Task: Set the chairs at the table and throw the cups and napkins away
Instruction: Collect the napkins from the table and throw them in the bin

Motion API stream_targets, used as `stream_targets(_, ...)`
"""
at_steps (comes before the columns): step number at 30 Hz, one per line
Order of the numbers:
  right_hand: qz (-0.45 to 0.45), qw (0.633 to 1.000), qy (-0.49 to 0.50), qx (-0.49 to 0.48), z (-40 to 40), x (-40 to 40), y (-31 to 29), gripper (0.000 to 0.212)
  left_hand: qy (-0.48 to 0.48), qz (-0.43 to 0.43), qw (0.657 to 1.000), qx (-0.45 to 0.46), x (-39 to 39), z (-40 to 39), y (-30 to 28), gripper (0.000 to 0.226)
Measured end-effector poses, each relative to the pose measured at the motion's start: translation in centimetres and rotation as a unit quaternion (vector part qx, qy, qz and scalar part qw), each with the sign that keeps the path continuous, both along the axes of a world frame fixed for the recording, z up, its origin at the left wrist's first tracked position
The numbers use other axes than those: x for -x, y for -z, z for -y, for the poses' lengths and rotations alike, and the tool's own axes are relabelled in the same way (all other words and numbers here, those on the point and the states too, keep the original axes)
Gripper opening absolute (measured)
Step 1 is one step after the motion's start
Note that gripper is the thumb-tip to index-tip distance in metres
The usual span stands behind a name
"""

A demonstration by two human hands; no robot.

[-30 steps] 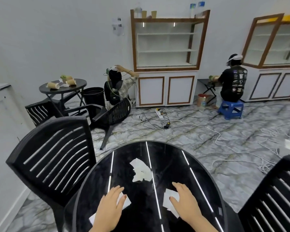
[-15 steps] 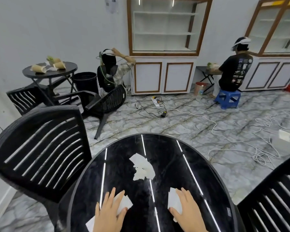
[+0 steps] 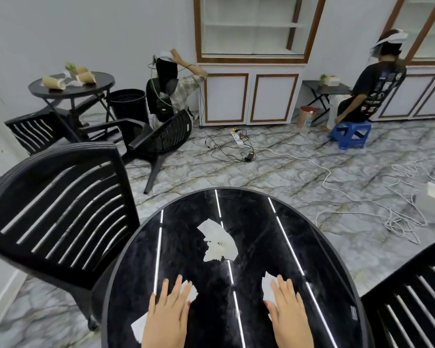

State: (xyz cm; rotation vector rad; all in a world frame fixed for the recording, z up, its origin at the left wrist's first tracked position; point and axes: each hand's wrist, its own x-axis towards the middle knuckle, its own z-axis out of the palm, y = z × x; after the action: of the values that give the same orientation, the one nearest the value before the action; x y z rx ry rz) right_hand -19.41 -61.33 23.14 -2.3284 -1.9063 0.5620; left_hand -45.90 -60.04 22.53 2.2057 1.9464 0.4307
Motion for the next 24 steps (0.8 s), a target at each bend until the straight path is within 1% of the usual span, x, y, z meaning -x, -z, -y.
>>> stream_targets(2,-0.028,1.000,0.001,0.002,0.0,-0.1,-0.5,0.052,0.024,0.009,1.000,-0.001,0.2,0.0,0.4,0.071)
stream_targets(3,-0.049,0.999,0.003,-0.001,0.0,-0.2,-0.7,0.052,0.030,0.019,0.999,0.013,0.2,0.0,0.7,0.068)
stream_targets(4,-0.074,0.997,0.003,-0.005,0.0,-0.3,-0.9,0.052,0.027,0.035,0.999,0.016,0.1,0.0,0.8,0.063)
stream_targets(5,-0.104,0.995,0.003,-0.013,0.1,-0.4,-1.0,0.052,0.030,0.053,0.998,0.030,0.1,0.2,0.8,0.051)
stream_targets(6,-0.135,0.991,0.004,-0.025,0.2,-0.4,-1.3,0.052,0.019,0.083,0.996,0.012,0.0,0.0,1.0,0.039)
stream_targets(7,-0.164,0.986,0.008,-0.036,0.3,-0.3,-1.7,0.051,0.007,0.112,0.994,0.016,0.0,-0.1,1.2,0.038)
stream_targets(8,-0.190,0.981,0.010,-0.046,0.3,-0.2,-2.1,0.050,-0.003,0.145,0.989,0.028,0.2,0.0,1.5,0.043)
stream_targets(9,-0.211,0.976,0.010,-0.057,0.3,0.0,-2.4,0.049,-0.012,0.157,0.986,0.048,0.4,0.1,1.5,0.046)
stream_targets(10,-0.223,0.973,0.010,-0.066,0.2,0.3,-2.8,0.049,-0.018,0.158,0.986,0.058,0.5,0.2,1.4,0.046)
stream_targets(13,-0.263,0.960,-0.015,-0.093,-0.2,1.6,-4.0,0.046,-0.033,0.169,0.984,0.048,0.7,0.8,-0.2,0.045)
stream_targets(15,-0.299,0.948,-0.030,-0.102,-0.5,2.8,-5.0,0.040,-0.052,0.175,0.983,0.030,1.0,1.6,-1.7,0.043)
stream_targets(17,-0.319,0.941,-0.062,-0.096,-0.6,4.0,-5.8,0.033,-0.075,0.194,0.978,0.013,1.6,2.5,-3.4,0.042)
stream_targets(19,-0.301,0.941,-0.122,-0.091,-1.0,5.3,-6.2,0.037,-0.105,0.220,0.970,-0.008,2.3,3.6,-4.9,0.041)
stream_targets(21,-0.332,0.928,-0.153,-0.073,-1.4,7.2,-6.9,0.045,-0.142,0.242,0.959,-0.031,3.4,4.9,-6.1,0.040)
stream_targets(24,-0.324,0.921,-0.201,-0.075,-1.6,10.2,-7.1,0.054,-0.187,0.251,0.948,-0.057,5.3,7.4,-7.4,0.039)
